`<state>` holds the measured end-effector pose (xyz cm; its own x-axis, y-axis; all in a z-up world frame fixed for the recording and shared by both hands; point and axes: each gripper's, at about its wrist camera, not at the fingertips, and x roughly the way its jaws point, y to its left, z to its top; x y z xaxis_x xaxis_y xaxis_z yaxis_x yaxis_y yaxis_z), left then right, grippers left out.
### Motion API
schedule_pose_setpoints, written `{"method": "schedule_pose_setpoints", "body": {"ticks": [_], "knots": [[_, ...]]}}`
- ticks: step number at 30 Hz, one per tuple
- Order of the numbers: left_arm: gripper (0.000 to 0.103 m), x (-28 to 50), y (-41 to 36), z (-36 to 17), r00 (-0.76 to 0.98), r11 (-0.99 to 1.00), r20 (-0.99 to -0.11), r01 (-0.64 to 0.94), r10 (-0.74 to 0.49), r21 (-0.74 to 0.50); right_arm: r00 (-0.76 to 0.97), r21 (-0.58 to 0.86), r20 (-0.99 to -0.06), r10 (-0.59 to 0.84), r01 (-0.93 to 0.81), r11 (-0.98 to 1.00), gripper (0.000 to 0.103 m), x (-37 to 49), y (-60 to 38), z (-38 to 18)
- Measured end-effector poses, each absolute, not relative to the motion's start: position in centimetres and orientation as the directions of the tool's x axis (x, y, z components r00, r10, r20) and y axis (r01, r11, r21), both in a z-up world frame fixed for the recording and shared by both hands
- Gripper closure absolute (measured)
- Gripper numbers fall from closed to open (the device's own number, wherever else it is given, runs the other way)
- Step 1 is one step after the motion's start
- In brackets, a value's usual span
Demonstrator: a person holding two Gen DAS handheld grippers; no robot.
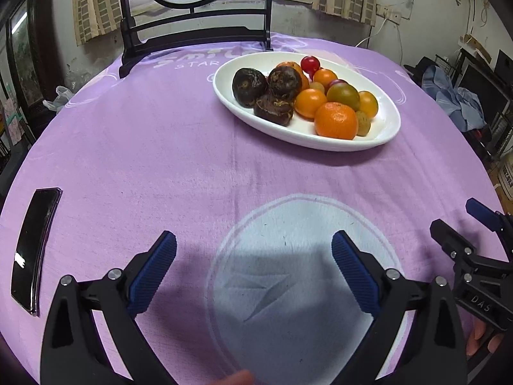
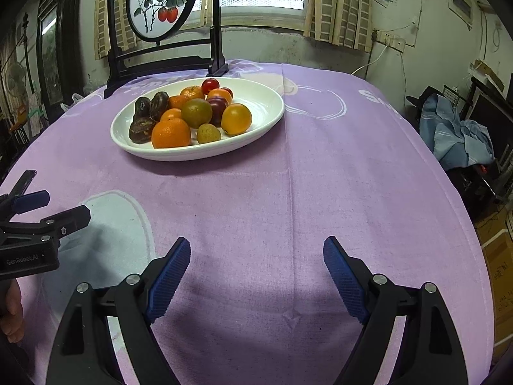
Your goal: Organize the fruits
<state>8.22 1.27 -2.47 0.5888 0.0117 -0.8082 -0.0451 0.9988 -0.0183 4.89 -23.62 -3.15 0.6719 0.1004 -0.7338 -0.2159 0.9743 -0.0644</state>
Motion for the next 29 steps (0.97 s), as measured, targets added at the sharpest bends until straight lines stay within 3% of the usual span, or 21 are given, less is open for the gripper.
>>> {"method": "schedule_pose_setpoints", "body": {"ticks": [29], "knots": [[0.005,7.82,1.12,-2.42,0.599,0.999,-0.801,-0.043,0.005,-0.026,0.659,-0.079,-0.746,0.095,-0.230,0.970,0.017,4.69,-23.34,-3.36]]}}
